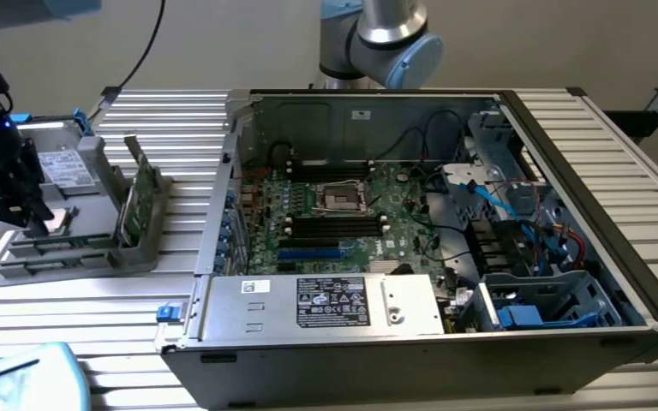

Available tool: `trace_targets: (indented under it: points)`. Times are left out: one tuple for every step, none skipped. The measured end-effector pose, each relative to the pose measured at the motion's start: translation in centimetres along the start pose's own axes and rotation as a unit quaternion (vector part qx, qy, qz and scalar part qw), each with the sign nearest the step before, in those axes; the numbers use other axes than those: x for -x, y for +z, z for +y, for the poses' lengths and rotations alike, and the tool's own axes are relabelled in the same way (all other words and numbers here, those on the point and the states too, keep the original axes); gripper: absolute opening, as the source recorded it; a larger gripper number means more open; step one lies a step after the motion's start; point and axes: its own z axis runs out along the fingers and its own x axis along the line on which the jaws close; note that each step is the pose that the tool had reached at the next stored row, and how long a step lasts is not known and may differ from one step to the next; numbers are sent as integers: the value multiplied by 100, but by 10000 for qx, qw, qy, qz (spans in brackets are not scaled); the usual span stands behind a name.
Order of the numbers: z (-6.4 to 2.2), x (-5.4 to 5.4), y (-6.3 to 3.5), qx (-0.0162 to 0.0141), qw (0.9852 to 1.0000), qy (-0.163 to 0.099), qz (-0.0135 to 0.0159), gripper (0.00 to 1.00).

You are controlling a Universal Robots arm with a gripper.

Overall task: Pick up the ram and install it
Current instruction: 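Pick up the ram and move it above insertion slot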

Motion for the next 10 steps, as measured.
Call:
trace_targets:
  points:
    - [-1,-3,18,-1,10000,0,-2,34]
    - [-1,-7,37,-1,10000,0,-3,34]
    - [-1,-10,55,-1,10000,0,-4,34]
    - [-1,-14,73,-1,10000,0,-5,34]
    - [-1,-17,91,-1,10000,0,-6,34]
    - [-2,-21,108,-1,10000,0,-7,34]
    - [-2,-24,125,-1,10000,0,-8,34]
    - [-3,-27,145,-2,10000,0,-10,34]
    - [-3,-30,164,-2,10000,0,-11,34]
    - [-4,-33,182,-2,10000,-1,-12,34]
